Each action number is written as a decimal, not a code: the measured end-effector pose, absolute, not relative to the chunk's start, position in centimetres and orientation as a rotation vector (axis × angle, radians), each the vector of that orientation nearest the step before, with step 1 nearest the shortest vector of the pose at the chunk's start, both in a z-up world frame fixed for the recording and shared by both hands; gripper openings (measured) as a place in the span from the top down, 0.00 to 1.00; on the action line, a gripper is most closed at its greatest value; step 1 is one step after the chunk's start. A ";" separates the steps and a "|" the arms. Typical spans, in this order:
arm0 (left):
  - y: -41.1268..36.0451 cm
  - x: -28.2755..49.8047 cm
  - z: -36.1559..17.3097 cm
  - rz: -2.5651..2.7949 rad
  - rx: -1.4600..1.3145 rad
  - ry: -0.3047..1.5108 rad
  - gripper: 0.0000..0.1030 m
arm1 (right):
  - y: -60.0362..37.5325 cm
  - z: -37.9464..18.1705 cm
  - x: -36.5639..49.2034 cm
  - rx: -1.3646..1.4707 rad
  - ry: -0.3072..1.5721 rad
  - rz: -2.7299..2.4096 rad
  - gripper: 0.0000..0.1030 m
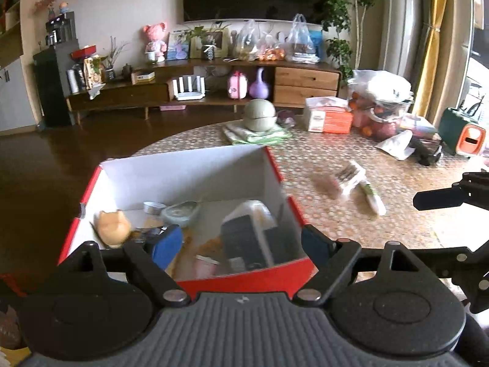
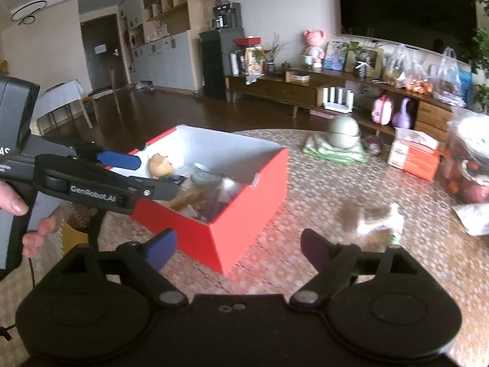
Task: Organize objects
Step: 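Move both tools back to the cotton-swab packet and white marker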
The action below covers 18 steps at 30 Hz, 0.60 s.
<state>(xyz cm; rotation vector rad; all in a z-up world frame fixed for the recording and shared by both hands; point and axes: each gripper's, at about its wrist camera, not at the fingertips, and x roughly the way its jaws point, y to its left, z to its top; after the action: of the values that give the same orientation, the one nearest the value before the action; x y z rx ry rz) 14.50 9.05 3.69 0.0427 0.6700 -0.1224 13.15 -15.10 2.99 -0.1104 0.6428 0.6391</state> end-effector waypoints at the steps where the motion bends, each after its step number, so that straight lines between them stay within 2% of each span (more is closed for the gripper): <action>1: 8.6 14.4 3.6 -0.131 0.044 0.674 0.18 | -15.7 2.8 13.0 -0.111 0.646 0.629 0.07; 3: 7.6 14.2 3.3 -0.141 0.047 0.682 0.17 | -16.9 2.2 12.8 -0.115 0.648 0.600 0.03; 13: 2.1 15.1 2.1 -0.249 0.030 0.692 0.15 | -22.6 0.2 14.1 -0.114 0.667 0.465 0.03; 15: 0.9 15.5 2.0 -0.266 0.039 0.695 0.09 | -23.5 -0.1 14.6 -0.110 0.673 0.448 0.03; 18: -0.8 16.2 1.9 -0.287 0.049 0.691 0.07 | -24.5 -0.7 15.3 -0.129 0.674 0.406 0.03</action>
<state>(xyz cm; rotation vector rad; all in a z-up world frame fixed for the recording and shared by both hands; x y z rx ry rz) 16.23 -0.77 1.85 0.0491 0.6913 -0.2870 15.30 -24.53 -0.68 -0.1295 0.6740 0.4062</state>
